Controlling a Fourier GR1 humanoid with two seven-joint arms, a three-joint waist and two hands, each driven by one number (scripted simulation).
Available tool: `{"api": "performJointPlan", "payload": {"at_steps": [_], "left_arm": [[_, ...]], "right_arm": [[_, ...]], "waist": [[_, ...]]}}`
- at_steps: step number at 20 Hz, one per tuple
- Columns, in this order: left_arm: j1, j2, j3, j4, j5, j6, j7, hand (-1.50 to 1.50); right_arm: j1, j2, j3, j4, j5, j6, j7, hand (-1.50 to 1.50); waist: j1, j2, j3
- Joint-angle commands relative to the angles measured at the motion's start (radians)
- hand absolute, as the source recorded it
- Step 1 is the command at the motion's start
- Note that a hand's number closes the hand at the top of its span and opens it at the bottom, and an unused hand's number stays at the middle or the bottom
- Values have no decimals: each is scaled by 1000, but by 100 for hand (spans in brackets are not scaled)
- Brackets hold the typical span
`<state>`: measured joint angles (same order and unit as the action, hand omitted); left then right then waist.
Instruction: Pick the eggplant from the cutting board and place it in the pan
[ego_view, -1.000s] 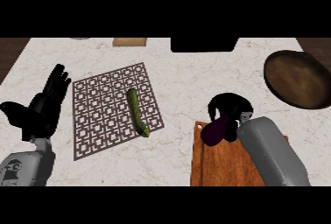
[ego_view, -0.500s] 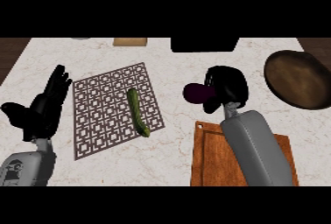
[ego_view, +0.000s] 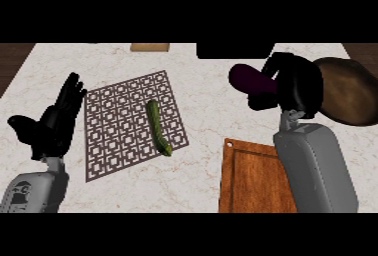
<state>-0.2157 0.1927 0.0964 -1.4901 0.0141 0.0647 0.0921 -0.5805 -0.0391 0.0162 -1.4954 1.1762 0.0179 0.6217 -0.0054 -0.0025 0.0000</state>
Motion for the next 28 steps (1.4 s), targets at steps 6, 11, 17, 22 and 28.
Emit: {"api": "performJointPlan", "payload": {"at_steps": [6, 11, 17, 22, 28], "left_arm": [[-7, -6, 3, 31, -4, -9, -42, 0], [-78, -17, -4, 33, -22, 22, 10, 0], [-82, -11, -5, 61, -21, 2, -4, 0], [-80, -29, -21, 51, -21, -1, -15, 0], [-98, -21, -21, 24, 7, -35, 4, 0]], "right_arm": [[-70, -182, -346, 110, -295, -103, -187, 150], [-12, -321, -422, 340, -293, -210, -377, 150], [-90, -455, -465, 710, -204, -392, -520, 150], [-141, -583, -557, 943, -262, -454, -662, 150], [-187, -620, -595, 1114, -276, -515, -736, 150]], "waist": [[9, 6, 1], [12, 10, 2], [42, 22, 3], [58, 31, 5], [82, 39, 7]]}}
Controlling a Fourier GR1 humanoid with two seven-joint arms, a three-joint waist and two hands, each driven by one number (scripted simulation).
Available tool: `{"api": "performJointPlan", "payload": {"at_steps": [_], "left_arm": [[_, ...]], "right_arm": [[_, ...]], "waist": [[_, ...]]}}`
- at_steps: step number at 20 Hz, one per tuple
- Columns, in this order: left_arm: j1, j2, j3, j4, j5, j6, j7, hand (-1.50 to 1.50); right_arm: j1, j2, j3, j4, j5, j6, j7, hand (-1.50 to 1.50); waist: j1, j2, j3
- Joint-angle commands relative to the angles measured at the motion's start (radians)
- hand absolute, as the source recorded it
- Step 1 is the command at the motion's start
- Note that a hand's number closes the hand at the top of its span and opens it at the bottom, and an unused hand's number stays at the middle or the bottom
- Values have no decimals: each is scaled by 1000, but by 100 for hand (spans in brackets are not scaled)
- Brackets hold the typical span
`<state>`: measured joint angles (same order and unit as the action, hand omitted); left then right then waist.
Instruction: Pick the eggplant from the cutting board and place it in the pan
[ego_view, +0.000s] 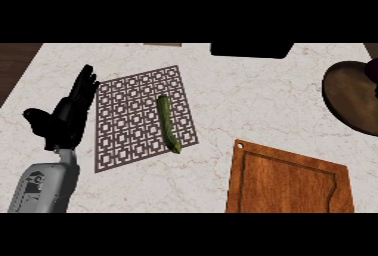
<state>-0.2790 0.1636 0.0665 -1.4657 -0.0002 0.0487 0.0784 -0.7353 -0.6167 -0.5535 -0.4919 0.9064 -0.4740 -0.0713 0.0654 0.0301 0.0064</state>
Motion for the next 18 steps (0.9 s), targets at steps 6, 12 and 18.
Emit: {"api": "performJointPlan", "payload": {"at_steps": [6, 12, 18], "left_arm": [[-17, 15, 18, 4, 3, -2, -10, 0], [10, -3, -2, 18, -6, -5, -23, 0], [10, -8, 9, 24, 2, -2, -34, 0]], "right_arm": [[-18, -10, -131, 229, -156, 183, -120, -150], [-29, -27, -164, 279, -194, 253, -212, -150], [-32, -11, -268, 243, -303, 184, -363, -150]], "waist": [[7, 8, 5], [13, 7, 3], [-1, 2, 3]]}}
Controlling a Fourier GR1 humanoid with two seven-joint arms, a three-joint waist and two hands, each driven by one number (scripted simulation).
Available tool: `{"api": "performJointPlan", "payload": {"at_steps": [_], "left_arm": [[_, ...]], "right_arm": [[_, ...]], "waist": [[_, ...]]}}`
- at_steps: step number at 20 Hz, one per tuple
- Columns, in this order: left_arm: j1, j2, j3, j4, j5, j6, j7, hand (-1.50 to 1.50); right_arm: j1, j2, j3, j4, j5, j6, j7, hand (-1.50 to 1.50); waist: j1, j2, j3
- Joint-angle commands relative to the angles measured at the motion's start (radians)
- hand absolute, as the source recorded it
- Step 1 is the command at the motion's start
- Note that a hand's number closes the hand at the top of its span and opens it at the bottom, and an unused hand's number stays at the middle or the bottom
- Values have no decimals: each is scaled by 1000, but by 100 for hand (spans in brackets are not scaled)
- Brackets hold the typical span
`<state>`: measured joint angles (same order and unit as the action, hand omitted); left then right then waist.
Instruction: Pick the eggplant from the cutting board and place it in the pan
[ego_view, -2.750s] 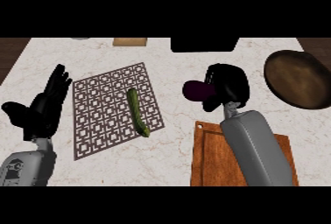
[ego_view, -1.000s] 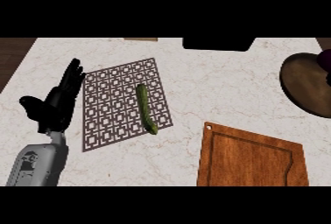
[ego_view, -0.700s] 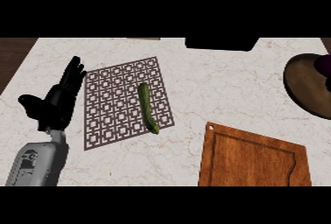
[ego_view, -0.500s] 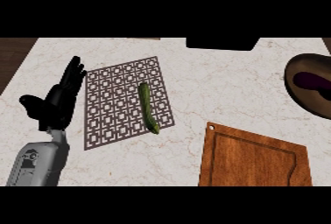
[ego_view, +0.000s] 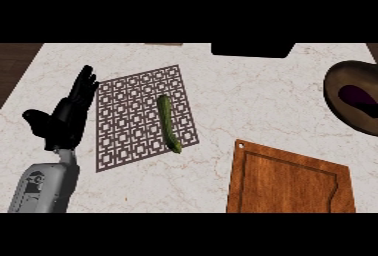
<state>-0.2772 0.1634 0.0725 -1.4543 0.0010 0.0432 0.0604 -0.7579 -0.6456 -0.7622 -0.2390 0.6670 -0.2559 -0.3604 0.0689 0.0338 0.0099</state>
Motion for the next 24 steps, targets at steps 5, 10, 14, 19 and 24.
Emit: {"api": "performJointPlan", "payload": {"at_steps": [5, 10, 14, 19, 24], "left_arm": [[7, 8, 29, 22, 3, 12, -2, 0], [14, 8, 29, 15, -8, 23, 3, 0], [42, 13, 41, 19, -2, 16, 2, 0], [88, 3, 41, -21, -14, 37, -3, 0], [92, 39, 60, -67, 19, -5, 52, 0]], "right_arm": [[66, -24, -159, -5, -194, 120, -223, -150], [148, -56, -181, -2, -271, 346, -296, -150], [223, -45, -169, -78, -325, 465, -328, -150], [398, -31, -172, -196, -375, 569, -351, -150], [501, 65, -159, -435, -439, 613, -249, -150]], "waist": [[-49, -21, -6], [-68, -31, -8], [-84, -39, -11], [-107, -47, -14], [-97, -46, -15]]}}
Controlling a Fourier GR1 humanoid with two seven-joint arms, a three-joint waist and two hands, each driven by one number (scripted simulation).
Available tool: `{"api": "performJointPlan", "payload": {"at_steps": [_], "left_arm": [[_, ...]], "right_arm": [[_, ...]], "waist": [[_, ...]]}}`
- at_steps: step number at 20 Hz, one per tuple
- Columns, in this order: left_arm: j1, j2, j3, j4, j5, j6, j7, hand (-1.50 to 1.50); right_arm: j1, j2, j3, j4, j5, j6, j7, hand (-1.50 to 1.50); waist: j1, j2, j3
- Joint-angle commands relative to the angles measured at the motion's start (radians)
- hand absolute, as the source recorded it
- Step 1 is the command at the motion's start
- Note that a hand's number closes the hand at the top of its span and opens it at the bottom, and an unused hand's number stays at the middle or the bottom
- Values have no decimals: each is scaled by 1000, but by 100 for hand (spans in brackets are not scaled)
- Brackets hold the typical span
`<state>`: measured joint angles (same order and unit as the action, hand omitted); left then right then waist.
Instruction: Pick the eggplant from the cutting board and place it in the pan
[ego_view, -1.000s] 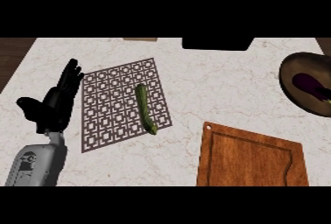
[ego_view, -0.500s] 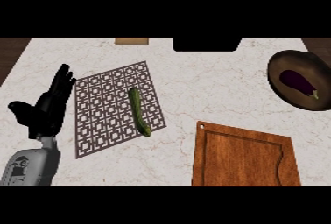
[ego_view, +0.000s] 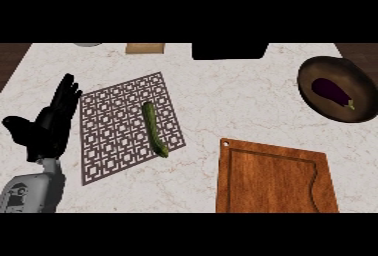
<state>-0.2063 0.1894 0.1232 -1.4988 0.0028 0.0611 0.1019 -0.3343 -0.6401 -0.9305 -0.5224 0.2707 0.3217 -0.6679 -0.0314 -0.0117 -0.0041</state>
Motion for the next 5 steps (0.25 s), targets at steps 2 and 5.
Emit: {"api": "performJointPlan", "payload": {"at_steps": [2, 5], "left_arm": [[3, 1, 8, 26, 4, -15, -41, 0], [55, 1, 9, 3, -2, -15, -65, 0]], "right_arm": [[138, 101, 21, -268, -65, 63, 117, -150], [164, 145, 31, -471, -84, 45, 254, -150]], "waist": [[4, 4, 0], [7, 3, -1]]}}
